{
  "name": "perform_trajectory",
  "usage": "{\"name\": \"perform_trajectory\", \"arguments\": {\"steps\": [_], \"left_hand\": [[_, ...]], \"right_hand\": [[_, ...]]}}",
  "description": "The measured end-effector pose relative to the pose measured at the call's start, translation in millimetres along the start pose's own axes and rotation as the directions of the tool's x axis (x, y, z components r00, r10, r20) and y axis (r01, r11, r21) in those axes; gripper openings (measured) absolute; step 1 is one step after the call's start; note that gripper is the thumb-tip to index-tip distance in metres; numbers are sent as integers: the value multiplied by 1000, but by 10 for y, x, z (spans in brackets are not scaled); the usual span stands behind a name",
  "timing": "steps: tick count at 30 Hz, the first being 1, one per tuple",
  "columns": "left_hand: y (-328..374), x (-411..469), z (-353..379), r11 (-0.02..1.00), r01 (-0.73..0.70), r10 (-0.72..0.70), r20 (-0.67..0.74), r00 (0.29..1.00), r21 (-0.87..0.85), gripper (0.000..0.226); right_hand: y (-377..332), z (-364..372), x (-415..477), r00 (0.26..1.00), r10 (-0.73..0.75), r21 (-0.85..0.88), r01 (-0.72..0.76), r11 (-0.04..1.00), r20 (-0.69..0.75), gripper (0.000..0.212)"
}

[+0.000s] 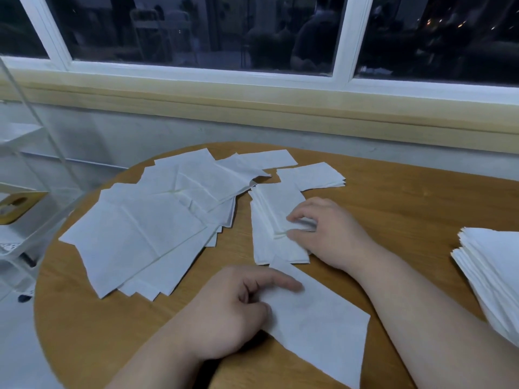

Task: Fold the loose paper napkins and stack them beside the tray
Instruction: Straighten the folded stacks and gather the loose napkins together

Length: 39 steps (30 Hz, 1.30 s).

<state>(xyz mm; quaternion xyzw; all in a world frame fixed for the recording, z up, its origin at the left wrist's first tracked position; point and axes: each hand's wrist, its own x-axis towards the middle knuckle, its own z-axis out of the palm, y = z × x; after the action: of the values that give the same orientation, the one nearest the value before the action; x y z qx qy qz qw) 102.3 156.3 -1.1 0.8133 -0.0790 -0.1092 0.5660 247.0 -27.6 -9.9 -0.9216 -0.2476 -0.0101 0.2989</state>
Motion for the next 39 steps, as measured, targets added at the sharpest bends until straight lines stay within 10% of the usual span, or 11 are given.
{"name": "perform_trajectory", "arguments": {"steps": [16,25,39], "left_hand": [[-78,78,58,997,34,-30,-61,998,71,50],[-3,40,92,998,67,-65,-181,981,2,50],[-48,25,37,986,-68,56,-77,995,-154,24]], "right_hand": [[62,-6,-36,984,-3,57,13,998,-176,16],[-313,-473,-691,802,158,456,154,877,-576,21],[-348,-519,-1219,911,389,974,52,221,-137,18]]}}
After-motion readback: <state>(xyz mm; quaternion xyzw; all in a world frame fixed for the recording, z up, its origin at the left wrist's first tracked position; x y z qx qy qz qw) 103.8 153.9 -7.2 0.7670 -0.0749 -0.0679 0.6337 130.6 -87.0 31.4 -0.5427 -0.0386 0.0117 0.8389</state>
